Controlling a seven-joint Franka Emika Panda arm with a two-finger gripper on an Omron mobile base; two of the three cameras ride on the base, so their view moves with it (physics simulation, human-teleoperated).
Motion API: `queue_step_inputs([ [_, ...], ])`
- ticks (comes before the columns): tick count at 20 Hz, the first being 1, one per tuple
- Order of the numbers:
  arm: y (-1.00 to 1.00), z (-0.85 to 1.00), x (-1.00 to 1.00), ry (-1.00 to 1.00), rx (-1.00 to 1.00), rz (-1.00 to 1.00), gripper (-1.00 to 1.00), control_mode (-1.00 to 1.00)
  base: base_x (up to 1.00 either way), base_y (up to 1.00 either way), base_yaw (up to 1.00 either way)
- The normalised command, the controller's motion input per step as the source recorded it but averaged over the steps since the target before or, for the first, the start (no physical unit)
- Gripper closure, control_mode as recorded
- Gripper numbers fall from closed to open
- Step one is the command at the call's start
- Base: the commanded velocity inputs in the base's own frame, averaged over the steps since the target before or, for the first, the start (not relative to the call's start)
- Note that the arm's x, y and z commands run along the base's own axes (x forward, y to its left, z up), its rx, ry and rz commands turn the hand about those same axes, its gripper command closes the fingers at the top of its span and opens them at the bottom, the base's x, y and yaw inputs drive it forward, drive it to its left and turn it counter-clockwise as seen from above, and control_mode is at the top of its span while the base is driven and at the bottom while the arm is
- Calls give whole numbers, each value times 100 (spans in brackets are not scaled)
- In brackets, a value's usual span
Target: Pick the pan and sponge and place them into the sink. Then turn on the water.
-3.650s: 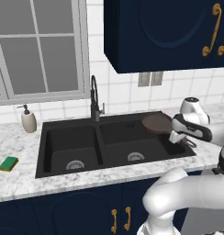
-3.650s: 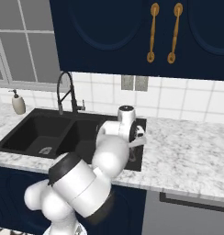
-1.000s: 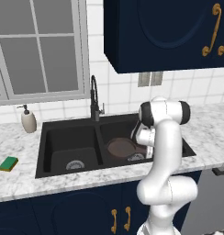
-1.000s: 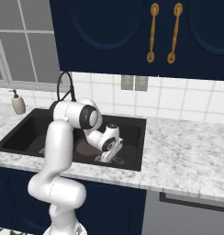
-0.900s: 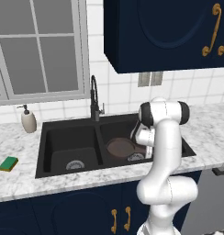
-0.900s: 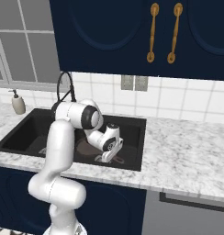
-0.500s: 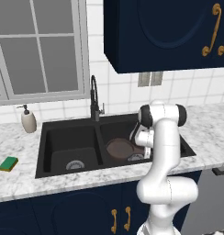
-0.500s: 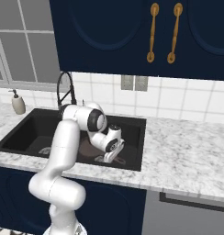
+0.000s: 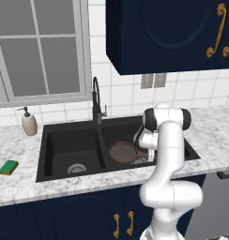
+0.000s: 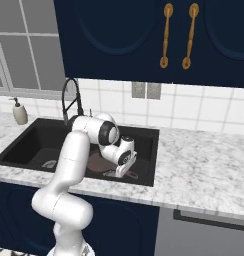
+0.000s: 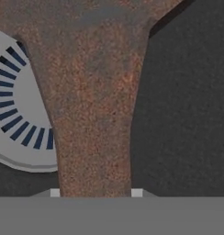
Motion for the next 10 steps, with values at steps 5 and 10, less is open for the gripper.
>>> queue_step_inputs([
  [5, 0, 0, 0, 0, 0, 0, 100, -100, 0, 0, 0],
  [10, 0, 0, 0, 0, 0, 0, -100, -100, 0, 0, 0],
])
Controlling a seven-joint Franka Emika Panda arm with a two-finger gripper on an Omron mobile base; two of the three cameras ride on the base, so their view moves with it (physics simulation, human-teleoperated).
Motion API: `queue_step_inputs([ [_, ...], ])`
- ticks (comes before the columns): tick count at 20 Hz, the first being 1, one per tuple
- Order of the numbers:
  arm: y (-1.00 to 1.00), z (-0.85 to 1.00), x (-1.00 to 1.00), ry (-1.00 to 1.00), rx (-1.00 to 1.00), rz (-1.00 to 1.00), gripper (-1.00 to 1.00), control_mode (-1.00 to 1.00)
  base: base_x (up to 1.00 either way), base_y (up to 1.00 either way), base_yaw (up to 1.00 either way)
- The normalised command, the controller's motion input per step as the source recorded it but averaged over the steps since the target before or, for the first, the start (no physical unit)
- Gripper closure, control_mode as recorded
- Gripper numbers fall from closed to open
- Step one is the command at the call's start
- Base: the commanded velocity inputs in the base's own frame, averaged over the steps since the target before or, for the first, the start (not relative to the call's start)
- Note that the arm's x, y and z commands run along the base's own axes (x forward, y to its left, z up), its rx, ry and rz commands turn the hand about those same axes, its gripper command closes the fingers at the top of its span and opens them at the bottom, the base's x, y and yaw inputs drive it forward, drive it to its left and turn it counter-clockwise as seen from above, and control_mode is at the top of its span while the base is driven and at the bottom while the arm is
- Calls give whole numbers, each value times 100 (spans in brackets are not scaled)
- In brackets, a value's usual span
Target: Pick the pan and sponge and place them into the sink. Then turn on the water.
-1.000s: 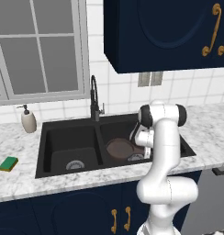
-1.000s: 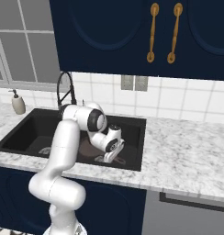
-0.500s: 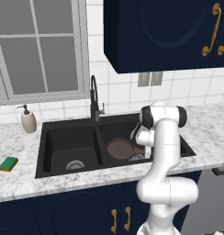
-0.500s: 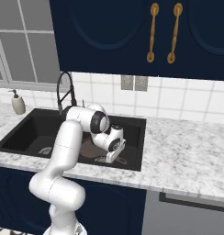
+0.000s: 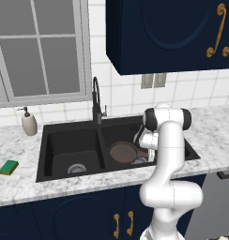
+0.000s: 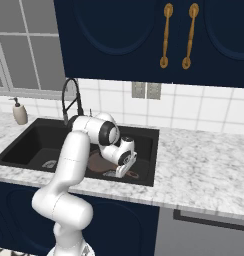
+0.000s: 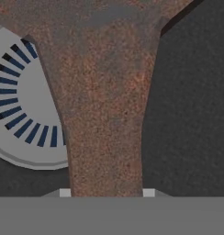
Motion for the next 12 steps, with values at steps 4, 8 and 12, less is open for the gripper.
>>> queue_step_inputs([
  [4, 0, 0, 0, 0, 0, 0, -100, -100, 0, 0, 0],
  [8, 0, 21, -4, -1, 0, 1, -100, -100, 0, 0, 0],
  [12, 4, 79, -18, -7, 0, -3, -100, -100, 0, 0, 0],
])
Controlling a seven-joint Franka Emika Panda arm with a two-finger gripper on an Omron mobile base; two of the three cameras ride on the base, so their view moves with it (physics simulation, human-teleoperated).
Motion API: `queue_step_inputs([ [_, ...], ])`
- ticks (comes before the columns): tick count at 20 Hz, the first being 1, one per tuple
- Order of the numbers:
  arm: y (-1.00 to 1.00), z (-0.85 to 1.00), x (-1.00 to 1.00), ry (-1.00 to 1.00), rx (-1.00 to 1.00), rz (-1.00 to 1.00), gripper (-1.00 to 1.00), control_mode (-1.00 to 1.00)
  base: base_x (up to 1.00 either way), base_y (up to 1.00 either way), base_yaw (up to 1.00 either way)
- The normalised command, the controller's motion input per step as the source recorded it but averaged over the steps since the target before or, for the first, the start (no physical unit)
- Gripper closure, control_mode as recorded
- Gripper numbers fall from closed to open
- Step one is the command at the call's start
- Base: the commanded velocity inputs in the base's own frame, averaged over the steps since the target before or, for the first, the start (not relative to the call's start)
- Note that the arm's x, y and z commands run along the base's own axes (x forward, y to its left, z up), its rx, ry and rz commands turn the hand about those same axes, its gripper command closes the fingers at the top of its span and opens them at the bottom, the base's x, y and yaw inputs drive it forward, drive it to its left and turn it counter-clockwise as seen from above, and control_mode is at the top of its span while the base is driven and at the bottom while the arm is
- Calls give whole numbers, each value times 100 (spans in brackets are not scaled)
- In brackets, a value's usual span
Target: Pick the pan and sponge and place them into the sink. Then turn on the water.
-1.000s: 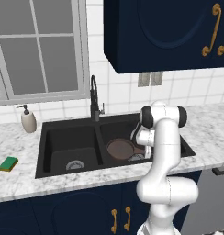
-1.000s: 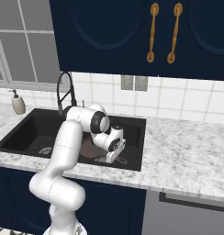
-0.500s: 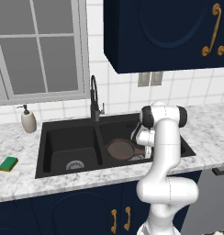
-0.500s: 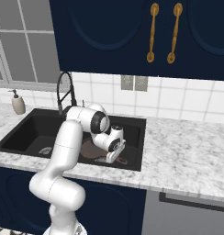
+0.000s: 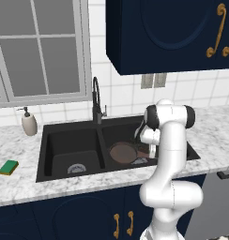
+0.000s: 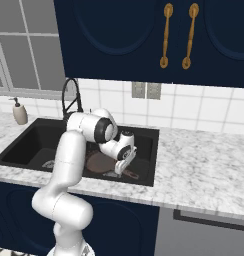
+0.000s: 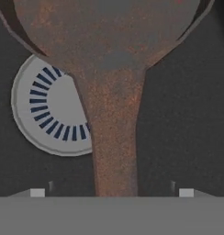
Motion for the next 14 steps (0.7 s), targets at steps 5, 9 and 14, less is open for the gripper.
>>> queue_step_inputs([
  [5, 11, 83, -36, -7, 0, -17, -100, -100, 0, 0, 0],
  [9, 13, 68, -47, -8, 0, -27, -100, -100, 0, 0, 0],
  [14, 23, 70, -43, -4, 0, -33, -100, -100, 0, 0, 0],
])
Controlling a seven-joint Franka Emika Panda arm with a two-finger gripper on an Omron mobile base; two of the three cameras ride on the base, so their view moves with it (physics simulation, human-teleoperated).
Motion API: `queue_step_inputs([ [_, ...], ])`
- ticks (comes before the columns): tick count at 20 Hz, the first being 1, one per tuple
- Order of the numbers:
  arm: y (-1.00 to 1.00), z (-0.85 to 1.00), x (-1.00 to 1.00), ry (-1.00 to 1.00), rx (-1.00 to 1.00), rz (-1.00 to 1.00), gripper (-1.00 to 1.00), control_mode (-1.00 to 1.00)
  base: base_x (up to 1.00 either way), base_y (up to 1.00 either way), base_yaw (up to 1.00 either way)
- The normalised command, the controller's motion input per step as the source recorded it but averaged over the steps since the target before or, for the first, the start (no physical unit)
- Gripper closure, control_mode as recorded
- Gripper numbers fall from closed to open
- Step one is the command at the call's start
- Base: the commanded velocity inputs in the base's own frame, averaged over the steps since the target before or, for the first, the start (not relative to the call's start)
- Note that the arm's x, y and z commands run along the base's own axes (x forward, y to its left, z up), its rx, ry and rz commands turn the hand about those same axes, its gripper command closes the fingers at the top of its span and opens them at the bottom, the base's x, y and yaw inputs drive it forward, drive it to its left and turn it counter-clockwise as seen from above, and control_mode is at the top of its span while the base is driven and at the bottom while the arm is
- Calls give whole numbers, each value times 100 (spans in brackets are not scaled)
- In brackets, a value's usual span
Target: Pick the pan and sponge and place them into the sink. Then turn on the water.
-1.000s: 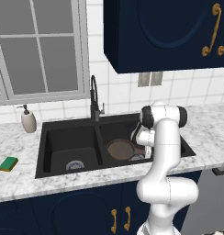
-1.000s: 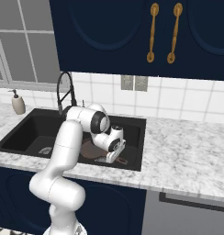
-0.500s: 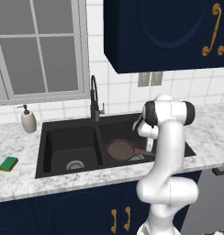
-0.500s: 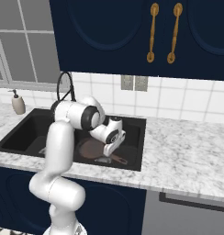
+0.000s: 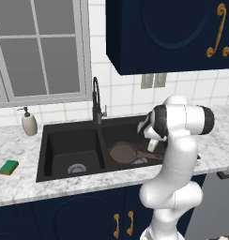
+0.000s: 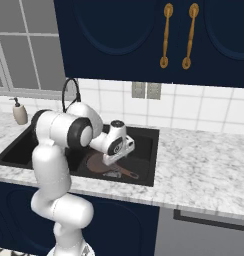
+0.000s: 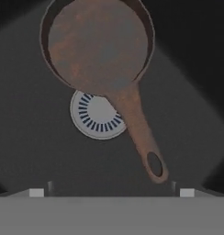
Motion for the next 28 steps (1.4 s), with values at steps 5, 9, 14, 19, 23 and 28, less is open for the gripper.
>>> queue_step_inputs([
  [5, 19, 71, -35, -2, 0, -37, -100, -100, 0, 0, 0],
  [9, 8, 58, -51, 0, 4, -45, -100, -100, 0, 0, 0],
  [14, 1, 57, -43, -4, 7, -42, -100, -100, 0, 0, 0],
  [19, 6, 79, -23, -7, 7, -23, -100, -100, 0, 0, 0],
  [23, 9, 73, -48, -7, 12, -16, -100, -100, 0, 0, 0],
  [28, 25, 62, -54, -17, 6, -14, -100, -100, 0, 0, 0],
])
